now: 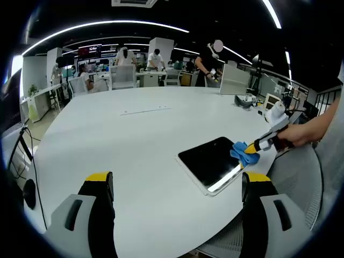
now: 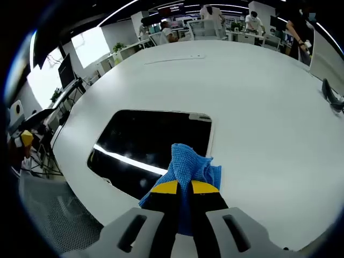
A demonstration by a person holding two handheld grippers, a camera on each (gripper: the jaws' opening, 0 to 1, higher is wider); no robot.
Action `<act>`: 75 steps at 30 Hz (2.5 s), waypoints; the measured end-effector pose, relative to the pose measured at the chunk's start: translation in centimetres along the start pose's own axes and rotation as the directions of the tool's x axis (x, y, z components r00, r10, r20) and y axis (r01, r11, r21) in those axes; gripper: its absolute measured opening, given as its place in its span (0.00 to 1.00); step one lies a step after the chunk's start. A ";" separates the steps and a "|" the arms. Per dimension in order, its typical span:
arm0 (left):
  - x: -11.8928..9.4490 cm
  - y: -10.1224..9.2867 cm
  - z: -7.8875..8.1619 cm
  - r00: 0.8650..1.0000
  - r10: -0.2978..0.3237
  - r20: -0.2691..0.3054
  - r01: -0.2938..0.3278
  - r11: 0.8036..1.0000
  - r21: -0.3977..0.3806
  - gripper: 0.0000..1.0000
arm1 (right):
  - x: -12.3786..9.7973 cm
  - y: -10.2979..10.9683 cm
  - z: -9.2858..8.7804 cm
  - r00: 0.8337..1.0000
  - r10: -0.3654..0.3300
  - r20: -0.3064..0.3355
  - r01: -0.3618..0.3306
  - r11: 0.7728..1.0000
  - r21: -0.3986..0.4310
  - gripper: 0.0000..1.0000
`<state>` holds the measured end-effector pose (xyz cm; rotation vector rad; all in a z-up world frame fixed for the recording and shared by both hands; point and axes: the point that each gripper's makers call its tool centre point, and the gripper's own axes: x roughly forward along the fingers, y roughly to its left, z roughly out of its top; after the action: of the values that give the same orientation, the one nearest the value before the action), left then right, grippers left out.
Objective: Wipe the mirror surface with the cleaning cloth until all visible marks leave the cleaned area.
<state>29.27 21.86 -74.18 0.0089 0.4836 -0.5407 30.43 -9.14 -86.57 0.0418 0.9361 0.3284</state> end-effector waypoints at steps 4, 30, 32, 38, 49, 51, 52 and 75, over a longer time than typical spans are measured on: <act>0.0 -0.1 0.1 1.000 0.001 0.000 -0.001 1.000 0.003 0.99 | -0.1 -0.1 -0.2 1.000 -0.001 0.015 0.001 1.000 0.017 0.01; -0.6 -0.3 -0.2 1.000 0.012 -0.012 -0.012 1.000 0.010 0.99 | 0.7 1.9 0.3 0.999 0.033 -0.017 -0.032 0.996 0.085 0.00; -0.7 -0.3 -0.3 1.000 0.010 -0.015 -0.010 1.000 0.013 0.99 | 0.7 2.1 0.4 0.999 0.036 -0.018 -0.034 0.996 0.086 0.00; -0.6 -0.3 -0.4 1.000 0.009 -0.021 -0.009 1.000 0.012 0.99 | 1.1 3.1 0.7 0.998 0.055 -0.025 -0.053 0.995 0.083 0.00; 0.0 -0.2 -0.5 1.000 0.003 -0.025 -0.002 1.000 0.013 0.99 | 1.9 4.6 1.2 0.996 0.075 -0.037 -0.072 0.995 0.068 0.00; 0.2 -0.2 -0.5 1.000 0.002 -0.026 -0.002 1.000 0.010 0.99 | 2.0 5.0 1.3 0.996 0.079 -0.040 -0.077 0.995 0.063 0.00; 0.2 -0.2 -0.6 1.000 0.002 -0.027 -0.001 1.000 0.006 0.99 | 2.0 5.2 1.3 0.996 0.081 -0.041 -0.078 0.995 0.060 0.00; 0.4 -1.0 -2.2 0.996 -0.015 -0.083 0.020 0.998 0.053 0.99 | 3.3 10.1 1.4 0.986 0.147 -0.073 -0.146 0.989 0.022 0.00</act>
<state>28.09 21.08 -76.13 0.0784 0.5503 -0.5718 30.72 1.58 -86.53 0.1144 1.0117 0.4609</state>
